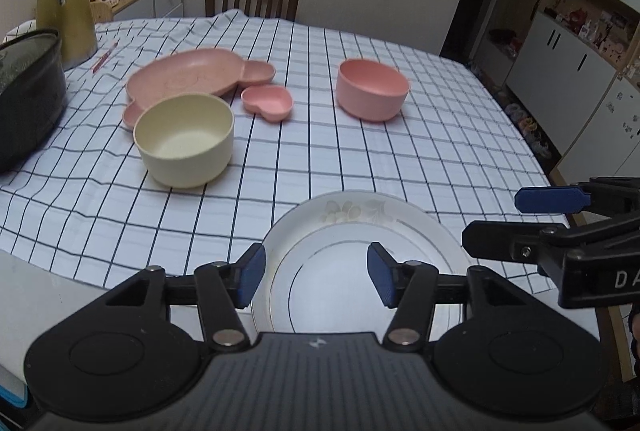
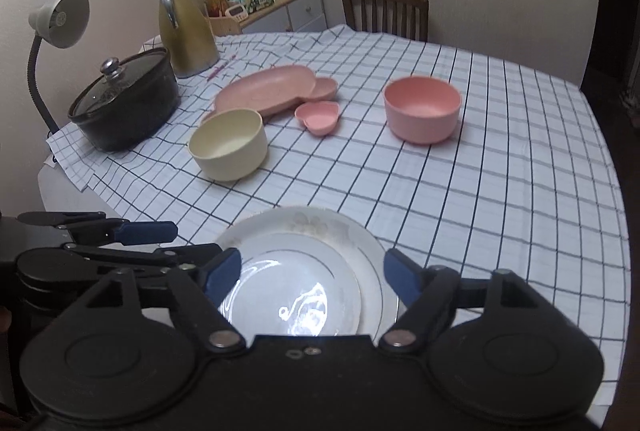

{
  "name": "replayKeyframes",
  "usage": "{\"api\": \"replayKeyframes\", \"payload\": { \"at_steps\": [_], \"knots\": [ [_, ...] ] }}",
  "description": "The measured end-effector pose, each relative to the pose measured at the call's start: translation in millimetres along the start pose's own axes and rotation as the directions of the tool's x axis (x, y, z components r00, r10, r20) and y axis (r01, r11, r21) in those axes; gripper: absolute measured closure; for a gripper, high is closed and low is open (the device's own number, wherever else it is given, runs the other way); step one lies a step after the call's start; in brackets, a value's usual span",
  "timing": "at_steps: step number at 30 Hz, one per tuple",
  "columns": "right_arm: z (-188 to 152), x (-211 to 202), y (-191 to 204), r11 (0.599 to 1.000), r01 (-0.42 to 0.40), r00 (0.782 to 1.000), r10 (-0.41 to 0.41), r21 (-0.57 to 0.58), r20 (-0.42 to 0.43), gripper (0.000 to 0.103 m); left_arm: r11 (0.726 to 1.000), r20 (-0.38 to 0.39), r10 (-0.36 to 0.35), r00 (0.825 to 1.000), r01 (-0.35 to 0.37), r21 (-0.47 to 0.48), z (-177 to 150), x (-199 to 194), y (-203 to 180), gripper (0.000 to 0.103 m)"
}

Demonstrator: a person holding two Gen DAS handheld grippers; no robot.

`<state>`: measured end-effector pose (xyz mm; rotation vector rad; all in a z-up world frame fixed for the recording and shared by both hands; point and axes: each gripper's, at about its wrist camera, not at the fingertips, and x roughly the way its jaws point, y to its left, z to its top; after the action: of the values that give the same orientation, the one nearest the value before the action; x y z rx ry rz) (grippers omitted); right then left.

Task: Organize plates and bowls
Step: 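Raise both grippers away from the stacked plates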

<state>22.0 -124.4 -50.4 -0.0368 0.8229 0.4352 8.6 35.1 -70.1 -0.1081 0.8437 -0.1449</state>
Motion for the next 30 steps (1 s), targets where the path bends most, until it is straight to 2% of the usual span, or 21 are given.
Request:
{"api": "replayKeyframes", "payload": {
  "at_steps": [3,4,7,14,17,23,30],
  "knots": [
    [4,-9,7,1.000,0.023,0.999,-0.022,-0.018,0.038,0.008,1.000,0.035,-0.009,0.999,0.009,-0.006,3,-8,2,0.041],
    [5,-11,9,0.999,0.030,0.998,-0.029,-0.020,0.050,0.004,1.000,0.051,-0.005,0.999,0.006,-0.006,4,-11,3,0.035],
    [9,-17,17,0.998,0.053,0.996,-0.051,-0.028,0.075,0.000,1.000,0.095,0.002,0.995,-0.002,-0.005,5,-20,5,0.025],
    [14,-16,35,0.995,0.090,0.994,-0.086,-0.053,0.075,0.000,0.999,0.122,0.024,0.992,-0.020,-0.038,11,-29,21,0.025],
    [21,-10,38,0.994,0.096,0.993,-0.092,-0.055,0.075,0.000,0.996,0.118,0.058,0.991,-0.051,-0.067,17,-26,31,0.025],
    [56,17,36,0.990,0.099,0.993,-0.091,-0.105,0.080,0.000,0.979,0.109,0.174,0.979,-0.160,-0.124,42,-4,58,0.025],
    [113,65,21,0.985,0.050,0.996,-0.036,-0.163,0.085,0.001,0.947,0.094,0.284,0.954,-0.264,-0.182,86,23,92,0.025]
  ]
}}
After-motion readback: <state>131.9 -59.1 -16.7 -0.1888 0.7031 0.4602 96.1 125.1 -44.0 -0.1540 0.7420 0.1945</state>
